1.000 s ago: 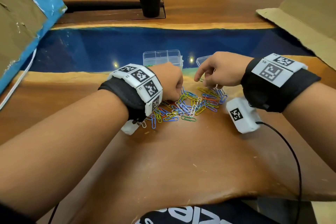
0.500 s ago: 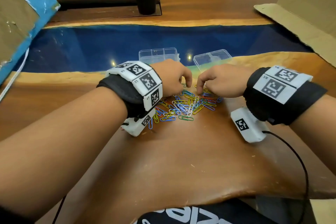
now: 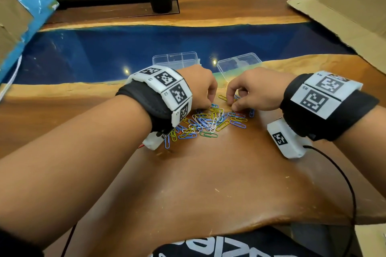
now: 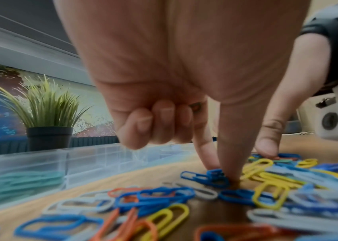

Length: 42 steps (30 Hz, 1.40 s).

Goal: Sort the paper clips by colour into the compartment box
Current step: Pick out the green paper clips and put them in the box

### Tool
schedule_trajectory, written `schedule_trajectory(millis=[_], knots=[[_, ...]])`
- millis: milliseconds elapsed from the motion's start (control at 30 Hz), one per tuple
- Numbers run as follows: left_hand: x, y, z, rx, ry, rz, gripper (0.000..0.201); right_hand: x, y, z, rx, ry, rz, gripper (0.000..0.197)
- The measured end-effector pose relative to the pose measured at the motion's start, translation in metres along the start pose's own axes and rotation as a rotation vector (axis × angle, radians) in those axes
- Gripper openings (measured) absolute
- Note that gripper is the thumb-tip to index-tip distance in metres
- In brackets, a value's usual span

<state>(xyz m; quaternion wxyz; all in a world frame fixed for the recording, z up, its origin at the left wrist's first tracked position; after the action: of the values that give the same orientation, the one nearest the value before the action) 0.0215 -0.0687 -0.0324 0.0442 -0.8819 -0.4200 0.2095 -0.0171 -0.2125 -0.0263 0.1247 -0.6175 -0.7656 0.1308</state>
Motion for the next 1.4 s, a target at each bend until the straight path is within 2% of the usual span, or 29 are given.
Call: schedule_trajectory(millis=[300,367,467,633,800,900,1067,1200,1267,1333,1400], knots=[[0.013,-0.006,-0.007,-0.043,-0.046,-0.036,0.011,-0.001,0.005,-0.001,-0.013,-0.04,0.005,0.008],[0.014,-0.006,-0.006,-0.051,-0.054,-0.039,0.015,0.002,0.005,-0.002,0.008,-0.042,-0.016,0.005],[0.01,-0.003,-0.002,-0.063,-0.054,-0.022,0.017,0.005,0.003,-0.003,0.04,-0.08,-0.057,0.011],[-0.002,0.004,0.001,-0.094,-0.018,-0.011,0.013,0.005,0.005,-0.004,-0.012,-0.133,-0.048,0.007],[-0.008,0.005,0.001,-0.055,0.028,-0.006,0.016,0.004,0.001,-0.005,0.03,-0.151,-0.06,0.011],[-0.01,0.003,0.0,-0.01,0.027,-0.024,0.02,0.005,0.002,-0.004,0.012,-0.173,-0.062,0.006],[-0.007,0.0,0.005,0.011,-0.028,-0.092,0.025,0.006,0.004,0.001,0.024,-0.161,-0.056,0.007],[0.0,0.0,0.008,0.021,-0.043,-0.101,0.021,0.007,0.004,0.005,0.045,-0.155,-0.048,0.006],[0.001,-0.002,0.007,0.0,-0.046,-0.095,0.017,0.008,0.004,0.005,0.052,-0.144,-0.043,0.007],[0.002,-0.004,0.006,-0.044,-0.063,-0.092,0.026,0.008,0.003,0.004,0.06,-0.129,-0.04,0.009],[0.003,-0.005,0.004,-0.058,-0.123,-0.1,0.025,0.008,0.003,0.004,0.064,-0.109,-0.037,0.012]])
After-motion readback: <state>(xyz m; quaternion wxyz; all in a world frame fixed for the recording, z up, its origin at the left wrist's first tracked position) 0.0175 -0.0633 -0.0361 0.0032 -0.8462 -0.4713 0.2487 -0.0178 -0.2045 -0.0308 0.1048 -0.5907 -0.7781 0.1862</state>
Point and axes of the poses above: each hand's wrist, its own y-axis towards the middle knuckle, its own z-axis out of the palm, x = y × z, the point moved 1 cm from there along y, towards the middle knuckle, and after that the axes turned 12 degrees about -y, right-handed, at the moved point
